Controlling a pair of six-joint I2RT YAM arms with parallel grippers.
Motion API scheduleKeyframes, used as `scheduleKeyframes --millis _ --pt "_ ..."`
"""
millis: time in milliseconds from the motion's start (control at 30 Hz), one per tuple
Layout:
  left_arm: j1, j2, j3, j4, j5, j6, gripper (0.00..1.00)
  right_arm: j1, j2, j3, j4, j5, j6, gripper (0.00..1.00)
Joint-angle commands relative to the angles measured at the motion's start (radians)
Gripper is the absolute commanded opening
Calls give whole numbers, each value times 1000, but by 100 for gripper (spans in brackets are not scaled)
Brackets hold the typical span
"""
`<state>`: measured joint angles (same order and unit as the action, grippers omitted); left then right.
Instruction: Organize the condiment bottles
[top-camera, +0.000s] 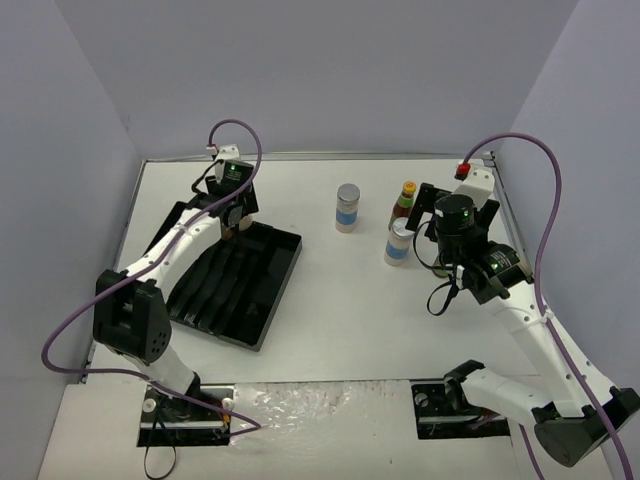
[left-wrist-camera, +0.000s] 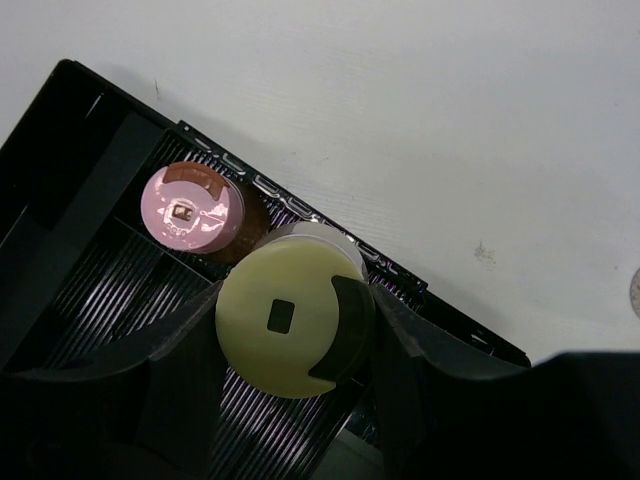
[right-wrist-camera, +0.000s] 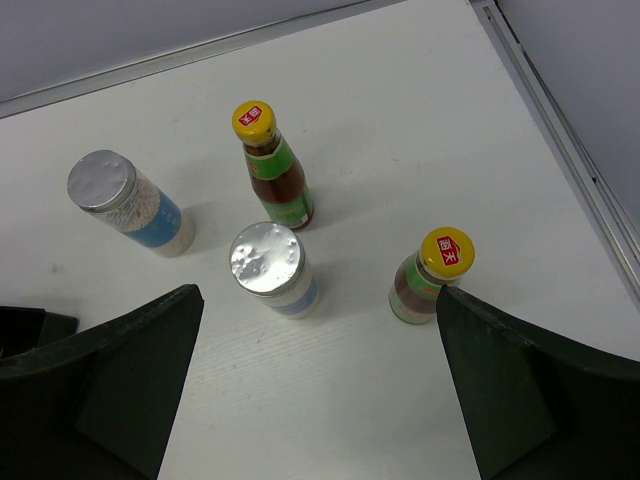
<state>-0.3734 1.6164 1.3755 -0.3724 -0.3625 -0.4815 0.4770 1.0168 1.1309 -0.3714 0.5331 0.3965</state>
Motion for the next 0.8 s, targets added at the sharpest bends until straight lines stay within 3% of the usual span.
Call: scheduleKeyframes --millis 0,700,767 --pt "5 -4 6 95 13 -20 0 -8 0 -2 40 13 10 100" --pt "4 71 -118 243 73 12 0 -8 -3 -13 40 20 2 100" --pt "5 71 -136 252 75 17 7 -9 -3 -13 41 18 2 100"
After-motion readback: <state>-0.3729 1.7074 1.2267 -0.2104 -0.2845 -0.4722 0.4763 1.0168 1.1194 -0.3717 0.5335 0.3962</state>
